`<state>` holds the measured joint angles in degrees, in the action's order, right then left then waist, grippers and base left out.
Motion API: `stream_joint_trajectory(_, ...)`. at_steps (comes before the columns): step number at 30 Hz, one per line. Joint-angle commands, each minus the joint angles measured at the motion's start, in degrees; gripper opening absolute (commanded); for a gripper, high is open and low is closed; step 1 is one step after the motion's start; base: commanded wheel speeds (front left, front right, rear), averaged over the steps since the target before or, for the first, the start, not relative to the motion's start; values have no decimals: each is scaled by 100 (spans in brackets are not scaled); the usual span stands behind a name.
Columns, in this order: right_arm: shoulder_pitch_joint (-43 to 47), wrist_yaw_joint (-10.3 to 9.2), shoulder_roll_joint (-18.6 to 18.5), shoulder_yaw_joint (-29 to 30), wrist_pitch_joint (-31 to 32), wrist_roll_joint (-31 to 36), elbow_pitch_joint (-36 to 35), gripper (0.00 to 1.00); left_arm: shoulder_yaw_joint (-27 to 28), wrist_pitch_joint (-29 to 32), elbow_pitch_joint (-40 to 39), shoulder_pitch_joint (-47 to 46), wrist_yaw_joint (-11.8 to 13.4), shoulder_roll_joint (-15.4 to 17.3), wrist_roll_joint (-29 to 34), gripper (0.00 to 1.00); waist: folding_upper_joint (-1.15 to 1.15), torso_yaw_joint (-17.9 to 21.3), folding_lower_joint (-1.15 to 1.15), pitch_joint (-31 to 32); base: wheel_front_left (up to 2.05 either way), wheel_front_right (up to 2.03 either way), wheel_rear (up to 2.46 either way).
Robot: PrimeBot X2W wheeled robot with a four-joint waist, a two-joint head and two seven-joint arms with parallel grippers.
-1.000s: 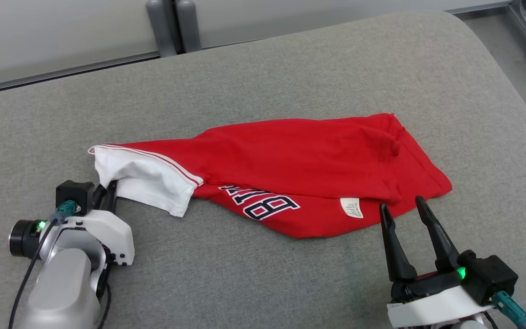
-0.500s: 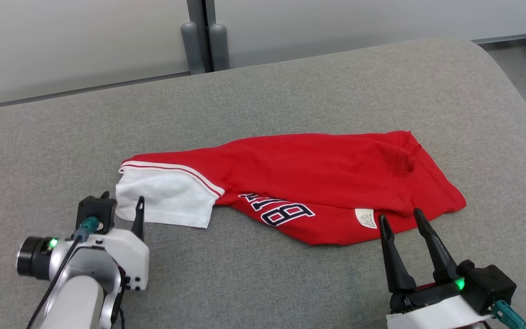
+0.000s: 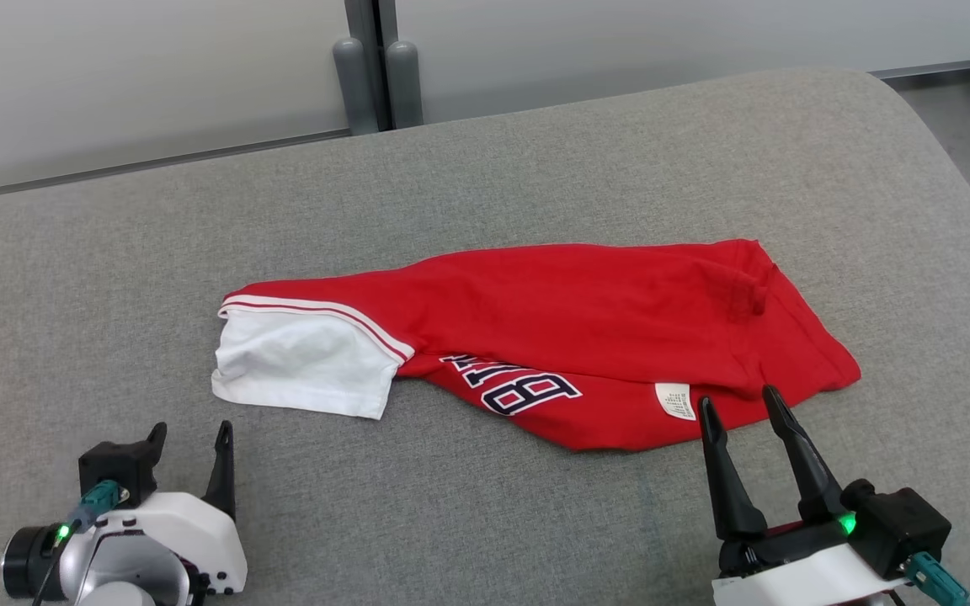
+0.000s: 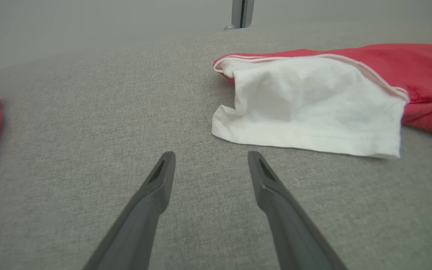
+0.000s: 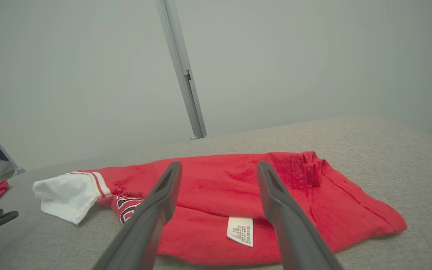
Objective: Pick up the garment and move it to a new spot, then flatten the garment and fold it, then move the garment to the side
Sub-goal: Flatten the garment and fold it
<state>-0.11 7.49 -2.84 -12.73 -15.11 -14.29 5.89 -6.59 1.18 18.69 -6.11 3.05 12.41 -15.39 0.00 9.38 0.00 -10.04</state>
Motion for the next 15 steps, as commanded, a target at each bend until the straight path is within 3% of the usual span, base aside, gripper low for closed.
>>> stream_joint_trajectory(1,-76,1,-12,-2,-7,-20,-13,100,22,-106,122,-232,-52,0,-50,100,0,-2,0,-13,0,0,0)
stream_joint_trajectory(15,-153,1,-11,4,-7,155,-10,100,-222,-779,2041,-1484,-473,18,-14,100,0,34,0,-190,0,0,0)
